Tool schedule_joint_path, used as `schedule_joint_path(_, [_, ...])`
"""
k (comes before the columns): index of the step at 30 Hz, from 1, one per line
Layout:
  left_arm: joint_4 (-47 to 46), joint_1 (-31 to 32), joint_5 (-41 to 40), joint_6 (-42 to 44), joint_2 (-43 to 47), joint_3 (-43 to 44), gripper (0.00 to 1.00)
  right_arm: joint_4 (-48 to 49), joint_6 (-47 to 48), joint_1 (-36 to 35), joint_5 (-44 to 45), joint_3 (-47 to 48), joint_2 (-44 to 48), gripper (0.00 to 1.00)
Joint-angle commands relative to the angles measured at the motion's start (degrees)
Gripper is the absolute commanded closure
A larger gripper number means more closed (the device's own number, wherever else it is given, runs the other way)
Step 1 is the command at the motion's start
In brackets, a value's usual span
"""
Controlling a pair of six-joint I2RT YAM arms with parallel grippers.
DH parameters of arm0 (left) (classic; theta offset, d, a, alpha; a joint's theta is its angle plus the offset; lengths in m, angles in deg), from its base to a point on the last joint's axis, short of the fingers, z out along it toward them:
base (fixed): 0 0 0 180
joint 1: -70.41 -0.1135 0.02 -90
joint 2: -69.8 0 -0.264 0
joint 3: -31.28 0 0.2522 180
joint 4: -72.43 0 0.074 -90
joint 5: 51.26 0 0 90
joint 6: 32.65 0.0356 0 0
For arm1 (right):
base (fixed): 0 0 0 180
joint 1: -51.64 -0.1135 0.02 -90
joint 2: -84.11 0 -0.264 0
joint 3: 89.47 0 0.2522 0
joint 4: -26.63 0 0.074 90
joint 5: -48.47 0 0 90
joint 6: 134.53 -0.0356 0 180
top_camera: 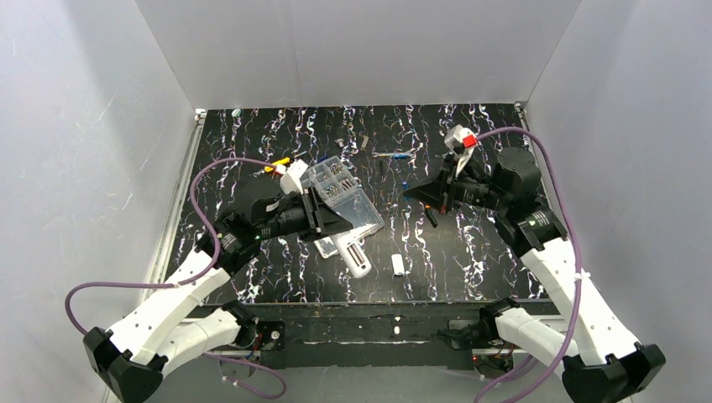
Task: Load the batteries into the remote control
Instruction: Pick up the battery from the center of the board, then load the battery into the remote control.
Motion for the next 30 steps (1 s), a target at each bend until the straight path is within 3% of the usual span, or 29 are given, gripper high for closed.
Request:
schedule_joint_path(1, [-8.81, -1.15, -4.47, -2.43, 4.65, -4.93, 1.00, -2.71, 12.00, -0.11, -10.35, 1.96, 3.63, 0.99])
schedule_joint_path(5, [-8.72, -1.78, -3.92, -0.47, 6.53, -5.42, 1.00, 2.28, 23.42, -0.20, -16.64, -4.01, 9.89, 0.99])
schedule_joint_path(8, [-17.20, -1.85, 1.69, 1.67, 7.56, -6.48, 1.00, 5.70, 33.34, -0.20, -20.68, -9.21, 15.26, 0.99])
schedule_joint_path(17, [-27.17, -1.79, 8.58, 5.67, 6.30, -6.75, 1.00, 0.93, 39.45, -0.20, -21.62, -8.41, 17.08, 0.99])
schedule_joint_path(24, [-40.11, -1.82, 14.62, 5.26, 2.81, -7.16, 1.00, -1.01, 41.53, -0.20, -21.59, -6.81, 15.92, 0.99])
schedule_joint_path(30, [-46.77, -1.85, 14.03, 9.51, 2.40, -8.78, 1.00, -5.46, 45.61, -0.20, -21.72, -5.50, 15.37, 0.99])
